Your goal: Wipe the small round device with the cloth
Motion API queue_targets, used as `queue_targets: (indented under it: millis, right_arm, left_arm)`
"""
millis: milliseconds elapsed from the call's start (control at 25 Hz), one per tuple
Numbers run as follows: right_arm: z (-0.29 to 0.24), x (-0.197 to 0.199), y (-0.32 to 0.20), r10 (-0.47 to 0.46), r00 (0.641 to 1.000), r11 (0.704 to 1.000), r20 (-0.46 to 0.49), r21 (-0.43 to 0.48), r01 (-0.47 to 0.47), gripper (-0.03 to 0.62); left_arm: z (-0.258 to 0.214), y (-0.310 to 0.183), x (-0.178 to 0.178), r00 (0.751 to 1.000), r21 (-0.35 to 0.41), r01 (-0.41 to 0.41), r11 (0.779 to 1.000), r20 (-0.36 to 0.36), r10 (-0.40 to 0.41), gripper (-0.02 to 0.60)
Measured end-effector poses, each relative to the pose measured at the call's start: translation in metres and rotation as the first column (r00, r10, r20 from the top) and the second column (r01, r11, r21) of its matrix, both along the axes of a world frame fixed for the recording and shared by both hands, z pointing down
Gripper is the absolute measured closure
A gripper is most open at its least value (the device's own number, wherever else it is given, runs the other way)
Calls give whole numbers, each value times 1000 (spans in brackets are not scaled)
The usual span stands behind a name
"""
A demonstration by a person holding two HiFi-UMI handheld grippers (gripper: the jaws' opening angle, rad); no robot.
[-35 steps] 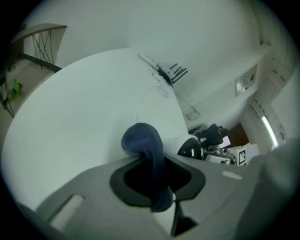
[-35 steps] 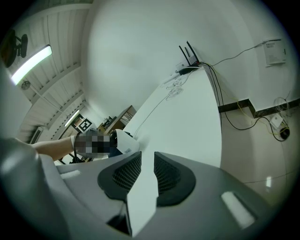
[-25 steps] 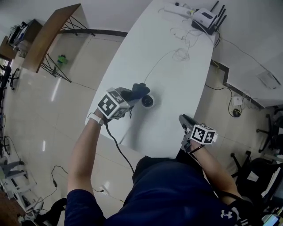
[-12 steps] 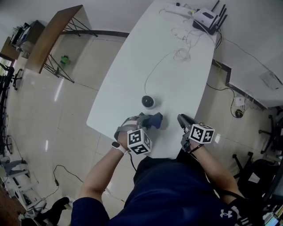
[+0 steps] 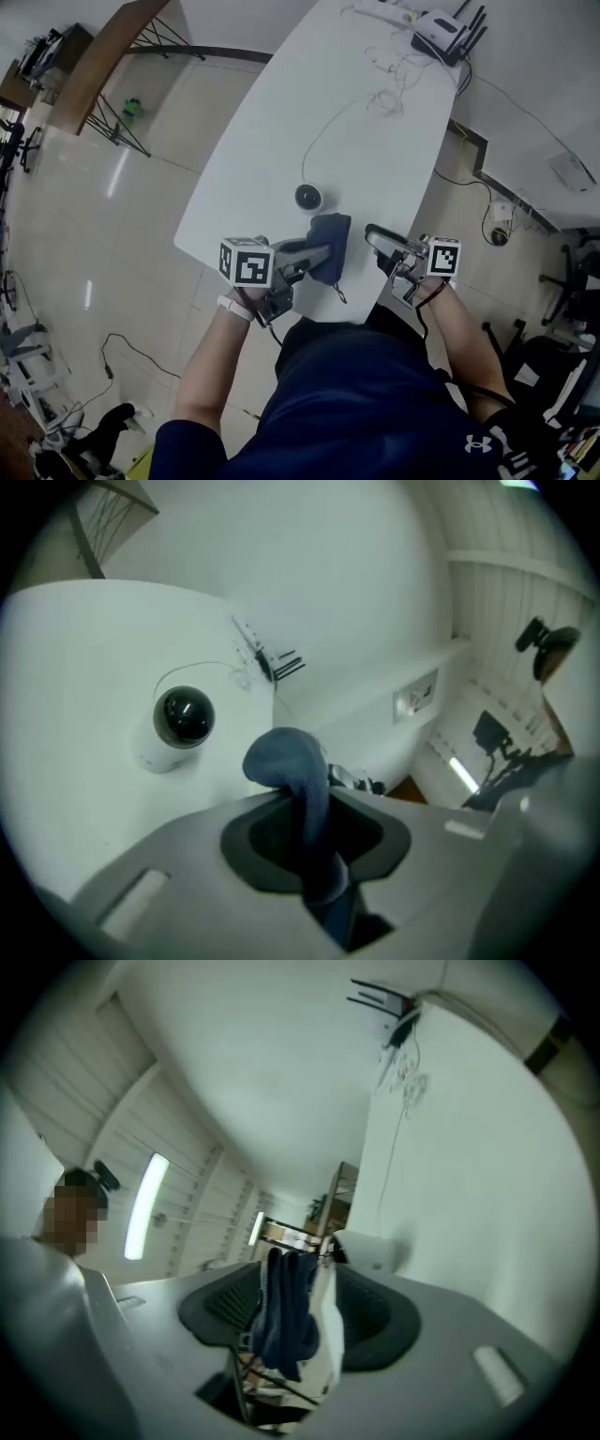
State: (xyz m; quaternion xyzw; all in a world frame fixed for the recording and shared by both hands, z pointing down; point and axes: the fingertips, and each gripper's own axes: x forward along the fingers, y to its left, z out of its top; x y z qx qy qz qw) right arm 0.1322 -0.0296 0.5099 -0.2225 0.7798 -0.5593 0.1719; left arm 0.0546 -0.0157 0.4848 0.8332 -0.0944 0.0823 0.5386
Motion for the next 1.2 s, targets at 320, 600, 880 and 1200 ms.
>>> queue_targets:
  millis: [320,600,880,1200]
  right_arm:
    - [-36,-76,18,-279,954,959,107,77,272,175]
    - [-29,-89,5,-253,965,966,69,74,248,484]
    - [-13,-54,-25,-158,984,987,83,22,157,523]
    - [84,-17,-111,-229,847,973,-479,-107,203,523]
  left_arm:
    - [-41,11,4,970,45,32,998,-241,-20,514]
    - [-10,-4,-18,963,-17,209,978,-170,-208,514]
    - [5,-14,-31,917,-30,374,927,-139,-375,451]
    - [20,-1,-66,879,3,474,881,-56,-473,451]
